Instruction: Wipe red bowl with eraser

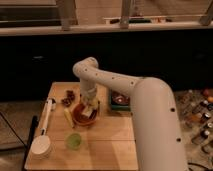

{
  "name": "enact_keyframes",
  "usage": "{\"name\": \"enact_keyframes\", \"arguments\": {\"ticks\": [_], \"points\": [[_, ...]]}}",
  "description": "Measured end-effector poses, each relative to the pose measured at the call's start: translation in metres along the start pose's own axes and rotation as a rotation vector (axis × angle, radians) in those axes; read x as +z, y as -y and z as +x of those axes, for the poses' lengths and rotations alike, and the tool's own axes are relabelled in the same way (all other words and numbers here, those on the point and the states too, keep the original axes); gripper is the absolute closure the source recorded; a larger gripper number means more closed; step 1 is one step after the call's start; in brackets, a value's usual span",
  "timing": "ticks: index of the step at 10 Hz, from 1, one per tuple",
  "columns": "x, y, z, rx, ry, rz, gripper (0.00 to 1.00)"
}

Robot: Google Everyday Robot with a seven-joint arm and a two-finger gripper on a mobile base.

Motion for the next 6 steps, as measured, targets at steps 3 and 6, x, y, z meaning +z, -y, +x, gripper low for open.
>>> {"name": "enact_keyframes", "arguments": {"ticks": [3, 6], "points": [[0.002, 0.027, 0.008, -0.008, 0.006, 0.004, 1.00], [0.009, 0.053, -0.009, -0.091, 0.015, -0.007, 1.00]]}}
